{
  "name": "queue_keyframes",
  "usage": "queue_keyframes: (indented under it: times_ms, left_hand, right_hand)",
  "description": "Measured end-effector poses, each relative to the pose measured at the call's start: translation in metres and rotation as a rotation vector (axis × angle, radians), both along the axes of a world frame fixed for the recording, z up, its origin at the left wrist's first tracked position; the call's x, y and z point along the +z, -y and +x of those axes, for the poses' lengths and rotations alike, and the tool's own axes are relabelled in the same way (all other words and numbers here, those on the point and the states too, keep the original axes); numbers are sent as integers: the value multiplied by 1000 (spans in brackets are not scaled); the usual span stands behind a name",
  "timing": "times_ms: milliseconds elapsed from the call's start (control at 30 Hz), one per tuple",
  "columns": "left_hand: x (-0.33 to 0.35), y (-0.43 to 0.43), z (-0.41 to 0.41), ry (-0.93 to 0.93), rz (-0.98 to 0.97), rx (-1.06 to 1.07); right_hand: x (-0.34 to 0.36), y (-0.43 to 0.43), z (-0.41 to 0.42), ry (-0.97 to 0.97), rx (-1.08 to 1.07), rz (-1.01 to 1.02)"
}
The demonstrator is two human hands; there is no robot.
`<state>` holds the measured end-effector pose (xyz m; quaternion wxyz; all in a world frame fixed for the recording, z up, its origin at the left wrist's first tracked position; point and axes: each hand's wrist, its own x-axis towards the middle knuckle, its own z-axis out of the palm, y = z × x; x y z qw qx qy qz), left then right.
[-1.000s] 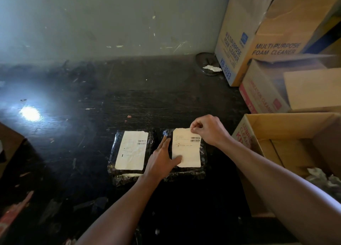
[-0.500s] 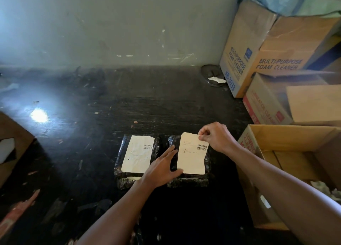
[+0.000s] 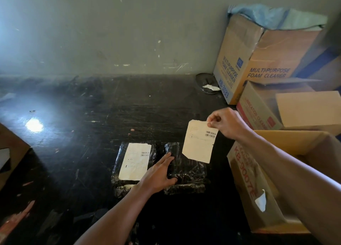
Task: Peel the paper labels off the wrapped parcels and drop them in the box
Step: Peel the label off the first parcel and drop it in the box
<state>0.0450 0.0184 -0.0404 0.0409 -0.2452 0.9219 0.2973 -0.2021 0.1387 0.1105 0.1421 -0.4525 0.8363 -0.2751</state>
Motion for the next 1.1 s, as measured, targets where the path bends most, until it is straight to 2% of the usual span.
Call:
queue_keyframes:
  times_ms: [200,367,567,733,867,1000,1100]
  left_hand:
    - [14,0,-8,1,-59,15]
    - [36,-15,-41,-135,-93,77]
    - [59,-73,-113,-240,-8,-1]
    - [60,-132,-159,-297,33,-147]
    - [50,-168,-175,-222,-122,-248]
    - [39,-178,-181,-264,-343,-315]
    - [37,-180,-185,-261,-374,-360]
  right_hand:
    - [2,-31,-16,-49,-158,-84]
    - [9,-79,-41,-117,-316,-150]
    - [13,-156,-79,-123,-581,-277]
    - [-8,-208,-81,-64,-788,-253]
    - [-36,-234,-68,7,-846,-213]
    - [-67,-246,-55,69,-874,-157]
    - [-86,-249,-49,89,-873,-84]
